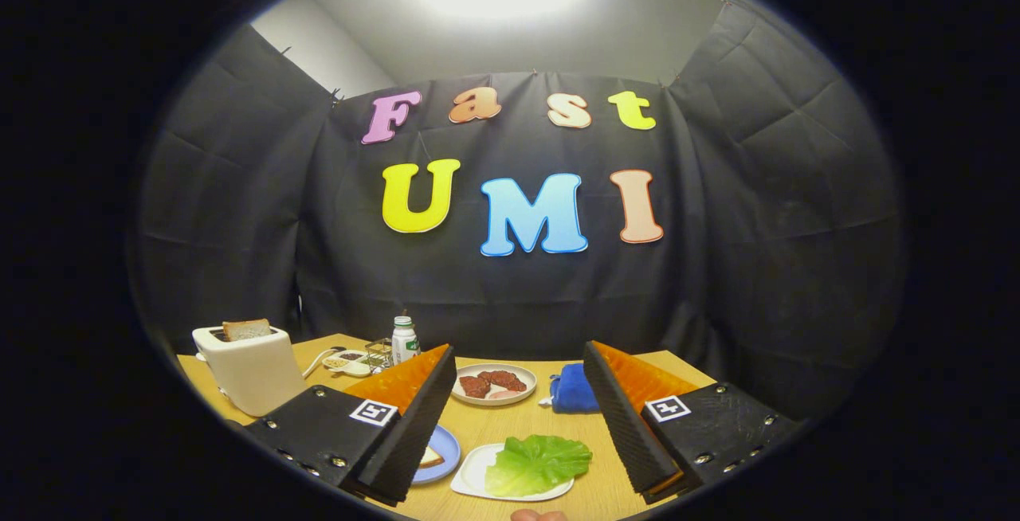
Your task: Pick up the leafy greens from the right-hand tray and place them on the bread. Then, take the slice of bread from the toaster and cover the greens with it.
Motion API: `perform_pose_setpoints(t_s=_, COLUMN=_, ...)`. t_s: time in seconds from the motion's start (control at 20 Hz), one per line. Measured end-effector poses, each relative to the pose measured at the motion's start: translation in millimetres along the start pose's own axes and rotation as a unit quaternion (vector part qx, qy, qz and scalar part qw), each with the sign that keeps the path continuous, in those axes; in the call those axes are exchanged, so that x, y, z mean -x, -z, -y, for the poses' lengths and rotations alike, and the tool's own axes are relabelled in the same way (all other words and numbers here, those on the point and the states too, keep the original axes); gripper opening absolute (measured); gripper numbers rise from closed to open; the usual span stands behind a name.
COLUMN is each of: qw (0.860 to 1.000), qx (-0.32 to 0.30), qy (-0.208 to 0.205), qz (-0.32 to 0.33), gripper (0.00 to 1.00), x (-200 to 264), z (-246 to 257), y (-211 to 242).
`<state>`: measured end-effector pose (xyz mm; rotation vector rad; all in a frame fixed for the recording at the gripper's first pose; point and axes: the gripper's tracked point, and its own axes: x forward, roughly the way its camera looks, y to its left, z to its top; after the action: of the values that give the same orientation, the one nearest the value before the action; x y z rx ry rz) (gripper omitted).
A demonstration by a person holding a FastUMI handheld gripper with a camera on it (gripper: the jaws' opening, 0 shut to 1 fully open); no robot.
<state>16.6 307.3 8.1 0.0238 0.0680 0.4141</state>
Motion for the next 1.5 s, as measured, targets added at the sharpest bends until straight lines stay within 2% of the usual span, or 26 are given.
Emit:
perform_pose_setpoints(t_s=0.45, qw=0.999, qx=0.035, qy=0.017, qz=-0.028, gripper=0.97, x=-22.7, z=1.2, y=31.4)
perform_pose_setpoints(t_s=0.7, qw=0.995, qx=0.048, qy=0.031, qz=-0.084, gripper=0.98, x=-35.2, z=10.8, y=74.9)
perform_pose_setpoints(t_s=1.2, qw=0.969, qx=0.057, qy=0.032, qz=-0.238, gripper=0.98, x=-44.5, z=22.2, y=183.8)
perform_pose_setpoints(t_s=1.45, qw=0.954, qx=0.072, qy=0.023, qz=-0.292, gripper=0.96, x=-48.7, z=22.4, y=218.3)
perform_pose_setpoints(t_s=1.5, qw=0.954, qx=0.064, qy=0.022, qz=-0.291, gripper=0.97, x=-49.2, z=22.2, y=219.8)
